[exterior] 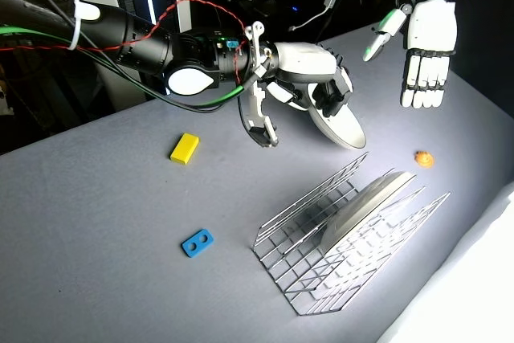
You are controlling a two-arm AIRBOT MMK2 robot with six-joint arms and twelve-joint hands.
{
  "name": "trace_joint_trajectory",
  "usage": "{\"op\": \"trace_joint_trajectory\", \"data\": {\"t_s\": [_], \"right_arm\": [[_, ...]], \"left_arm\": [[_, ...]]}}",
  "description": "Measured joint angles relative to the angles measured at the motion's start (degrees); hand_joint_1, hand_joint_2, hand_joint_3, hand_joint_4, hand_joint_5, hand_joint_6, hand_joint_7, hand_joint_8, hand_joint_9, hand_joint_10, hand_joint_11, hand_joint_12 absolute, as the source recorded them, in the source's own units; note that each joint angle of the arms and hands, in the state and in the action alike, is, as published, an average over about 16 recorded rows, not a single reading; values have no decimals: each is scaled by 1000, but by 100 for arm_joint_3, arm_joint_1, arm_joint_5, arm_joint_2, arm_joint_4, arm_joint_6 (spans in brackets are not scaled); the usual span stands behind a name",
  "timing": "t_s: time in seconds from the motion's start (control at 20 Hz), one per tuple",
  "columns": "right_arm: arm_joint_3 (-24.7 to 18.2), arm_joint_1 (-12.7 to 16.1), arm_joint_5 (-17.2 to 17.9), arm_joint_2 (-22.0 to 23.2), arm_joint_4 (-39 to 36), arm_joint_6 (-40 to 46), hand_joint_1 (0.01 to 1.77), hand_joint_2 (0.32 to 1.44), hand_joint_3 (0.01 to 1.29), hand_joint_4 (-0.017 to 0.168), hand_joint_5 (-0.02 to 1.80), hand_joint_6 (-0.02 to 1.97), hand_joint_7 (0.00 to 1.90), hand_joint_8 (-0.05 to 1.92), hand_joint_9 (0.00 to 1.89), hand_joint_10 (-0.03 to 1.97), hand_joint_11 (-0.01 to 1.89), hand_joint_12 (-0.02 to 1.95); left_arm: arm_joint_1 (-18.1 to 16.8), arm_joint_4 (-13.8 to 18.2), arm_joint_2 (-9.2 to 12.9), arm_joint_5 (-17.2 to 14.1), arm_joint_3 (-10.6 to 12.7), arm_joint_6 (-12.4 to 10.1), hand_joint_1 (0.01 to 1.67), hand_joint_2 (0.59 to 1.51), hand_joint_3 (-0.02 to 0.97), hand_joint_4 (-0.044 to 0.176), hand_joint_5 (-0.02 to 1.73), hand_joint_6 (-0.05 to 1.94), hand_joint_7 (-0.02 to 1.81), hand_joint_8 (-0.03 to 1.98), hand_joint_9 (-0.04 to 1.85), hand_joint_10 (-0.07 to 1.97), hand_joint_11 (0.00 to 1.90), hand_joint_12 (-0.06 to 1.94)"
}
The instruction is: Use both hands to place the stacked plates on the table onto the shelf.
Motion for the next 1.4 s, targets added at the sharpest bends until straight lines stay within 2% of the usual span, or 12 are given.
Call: {"op": "trace_joint_trajectory", "data": {"t_s": [0.4,0.65,0.85,1.05,1.2,1.4], "right_arm": [[-153,-8,74,161,-39,-45,1203,1137,13,3,776,1280,1029,946,1176,329,829,1153],[-182,-10,78,211,-43,-63,1193,1146,13,3,745,1260,993,936,1157,271,798,1131],[-191,-10,79,225,-47,-68,1107,1147,12,3,631,993,836,722,972,189,627,1074],[-196,-10,79,231,-52,-76,1067,1105,12,3,468,678,597,486,688,114,422,840],[-203,-11,79,243,-56,-82,1065,1060,12,3,346,439,413,314,468,64,270,629],[-214,-29,74,259,-61,-88,1076,991,12,3,198,130,190,76,192,9,86,358]], "left_arm": [[-113,407,11,-329,194,1,22,1156,22,6,20,18,18,-4,20,-70,18,10],[-30,642,14,-629,145,1,22,1155,21,7,22,18,19,-4,20,-70,18,10],[160,805,18,-816,-23,1,22,1155,21,6,22,19,19,-4,20,-70,18,10],[386,891,-6,-866,-251,1,22,1159,21,4,22,19,17,-5,19,-70,17,10],[560,850,-57,-740,-435,1,22,1160,21,4,22,19,15,-5,19,-70,17,11],[760,653,-165,-328,-643,2,22,1159,21,2,22,19,14,-5,17,-70,17,11]]}}
